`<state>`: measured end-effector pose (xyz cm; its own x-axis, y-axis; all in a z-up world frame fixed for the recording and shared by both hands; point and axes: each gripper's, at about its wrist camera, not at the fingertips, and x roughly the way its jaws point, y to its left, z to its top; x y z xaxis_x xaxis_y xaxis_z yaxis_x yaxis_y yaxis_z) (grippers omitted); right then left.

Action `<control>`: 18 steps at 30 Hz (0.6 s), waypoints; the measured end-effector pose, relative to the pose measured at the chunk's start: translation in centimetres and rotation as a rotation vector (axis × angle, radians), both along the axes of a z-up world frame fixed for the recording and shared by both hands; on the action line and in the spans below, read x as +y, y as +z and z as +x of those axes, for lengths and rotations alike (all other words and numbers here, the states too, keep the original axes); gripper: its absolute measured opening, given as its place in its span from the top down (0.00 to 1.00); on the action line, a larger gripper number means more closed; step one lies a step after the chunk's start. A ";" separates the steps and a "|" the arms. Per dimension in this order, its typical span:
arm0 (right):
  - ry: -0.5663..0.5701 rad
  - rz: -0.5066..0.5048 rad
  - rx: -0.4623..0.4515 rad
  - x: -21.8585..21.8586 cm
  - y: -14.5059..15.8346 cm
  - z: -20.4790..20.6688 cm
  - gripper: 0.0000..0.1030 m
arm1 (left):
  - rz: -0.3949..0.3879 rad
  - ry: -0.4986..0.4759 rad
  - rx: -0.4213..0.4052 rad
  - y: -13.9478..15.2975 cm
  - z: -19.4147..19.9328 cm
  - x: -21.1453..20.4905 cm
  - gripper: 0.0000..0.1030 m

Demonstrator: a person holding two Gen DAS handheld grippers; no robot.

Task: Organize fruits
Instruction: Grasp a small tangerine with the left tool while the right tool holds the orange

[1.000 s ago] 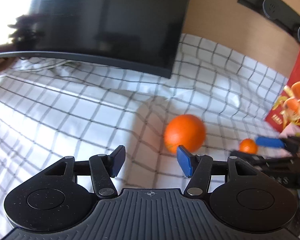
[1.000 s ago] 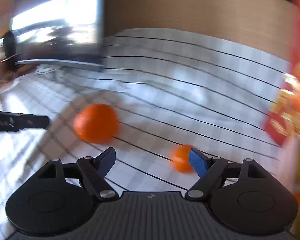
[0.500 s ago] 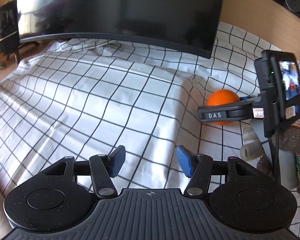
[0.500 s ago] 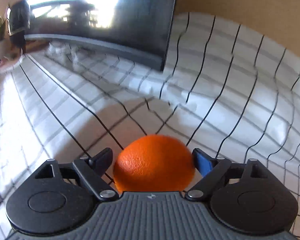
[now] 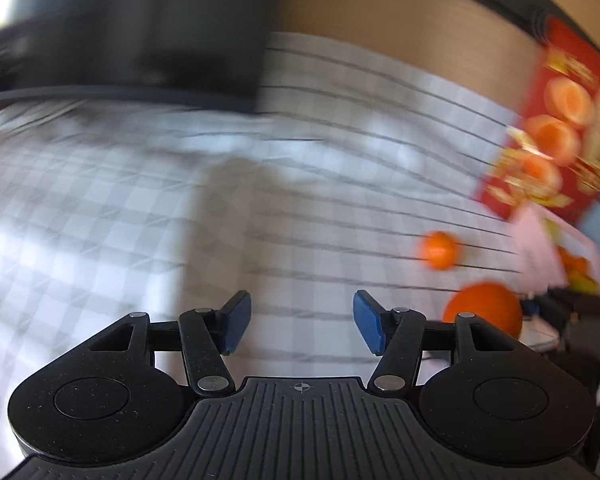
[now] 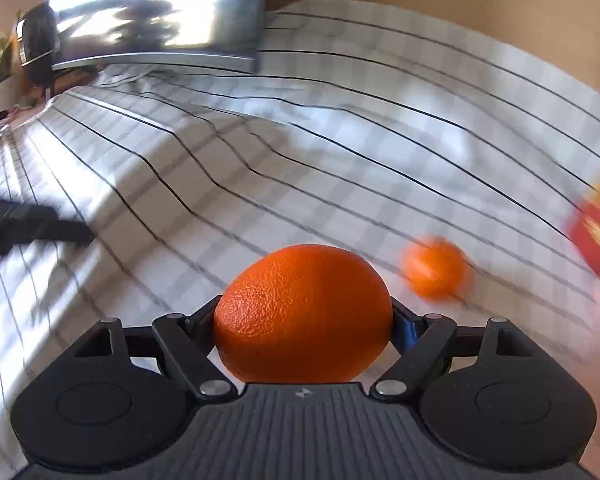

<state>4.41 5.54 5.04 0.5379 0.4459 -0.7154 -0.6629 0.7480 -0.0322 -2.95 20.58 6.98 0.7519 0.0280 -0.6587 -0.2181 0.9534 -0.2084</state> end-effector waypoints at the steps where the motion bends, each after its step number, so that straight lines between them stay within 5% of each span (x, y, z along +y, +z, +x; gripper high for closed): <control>1: -0.034 -0.002 0.001 -1.8 0.0 -0.8 0.21 | 0.012 -0.067 -0.012 0.1 1.4 -1.2 0.40; 6: -0.203 -0.006 0.031 -8.1 -0.7 -2.9 0.21 | 0.144 -0.315 -0.029 -0.1 8.5 -7.7 0.39; 11: -0.288 0.018 0.053 -11.0 -1.4 -4.0 0.21 | 0.201 -0.372 0.073 -3.0 14.3 -10.6 0.40; 18: -0.317 0.007 -0.011 -10.7 -2.0 -5.1 0.20 | 0.208 -0.375 0.125 -5.4 16.3 -10.8 0.45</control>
